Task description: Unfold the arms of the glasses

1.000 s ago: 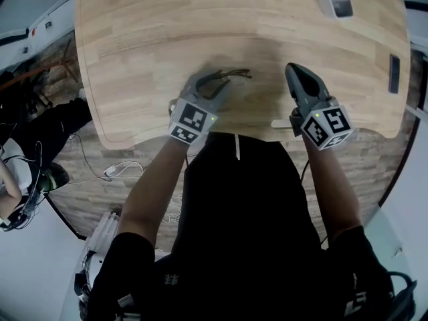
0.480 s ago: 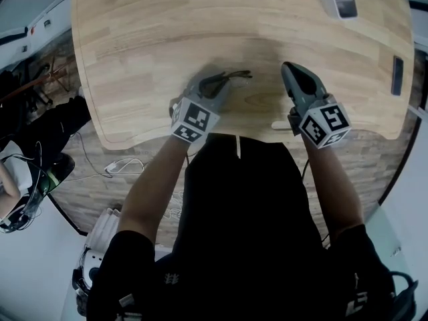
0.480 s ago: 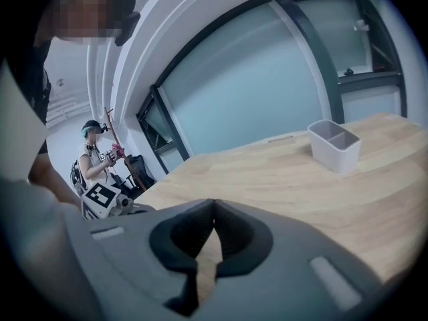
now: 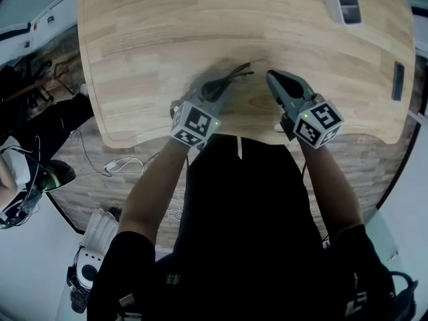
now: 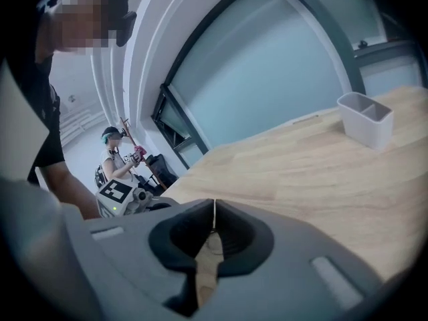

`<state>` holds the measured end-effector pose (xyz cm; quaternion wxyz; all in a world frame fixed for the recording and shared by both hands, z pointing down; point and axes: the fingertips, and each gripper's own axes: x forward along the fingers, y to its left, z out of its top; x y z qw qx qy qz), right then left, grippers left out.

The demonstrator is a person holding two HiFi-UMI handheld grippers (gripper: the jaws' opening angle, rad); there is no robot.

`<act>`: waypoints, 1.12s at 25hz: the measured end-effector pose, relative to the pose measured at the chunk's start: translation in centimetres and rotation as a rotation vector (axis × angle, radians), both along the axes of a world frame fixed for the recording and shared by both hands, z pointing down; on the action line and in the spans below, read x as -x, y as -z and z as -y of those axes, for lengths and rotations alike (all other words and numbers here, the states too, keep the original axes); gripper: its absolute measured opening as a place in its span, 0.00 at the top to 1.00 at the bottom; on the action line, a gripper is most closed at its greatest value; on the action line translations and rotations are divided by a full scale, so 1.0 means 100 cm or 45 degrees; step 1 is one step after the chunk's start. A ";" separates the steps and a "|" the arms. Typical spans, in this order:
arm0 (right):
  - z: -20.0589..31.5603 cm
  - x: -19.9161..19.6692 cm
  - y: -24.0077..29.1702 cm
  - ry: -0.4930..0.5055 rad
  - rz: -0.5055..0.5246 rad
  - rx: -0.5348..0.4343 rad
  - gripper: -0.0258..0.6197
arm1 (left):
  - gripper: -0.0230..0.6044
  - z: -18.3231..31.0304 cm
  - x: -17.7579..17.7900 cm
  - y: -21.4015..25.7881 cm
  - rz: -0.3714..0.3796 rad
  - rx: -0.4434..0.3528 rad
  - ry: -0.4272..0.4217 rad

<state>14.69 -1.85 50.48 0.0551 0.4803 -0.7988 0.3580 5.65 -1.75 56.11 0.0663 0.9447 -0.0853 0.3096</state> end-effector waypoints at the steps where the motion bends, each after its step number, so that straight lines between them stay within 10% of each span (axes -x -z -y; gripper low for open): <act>1: 0.001 0.007 0.000 0.031 0.028 0.013 0.93 | 0.90 0.000 0.001 0.001 -0.003 -0.004 0.000; 7: 0.004 0.035 -0.012 0.148 0.106 0.127 0.77 | 0.90 0.003 0.006 0.007 -0.015 -0.015 0.001; 28: 0.014 0.085 0.008 0.292 0.000 0.054 0.92 | 0.86 0.008 0.034 0.016 -0.038 -0.039 0.080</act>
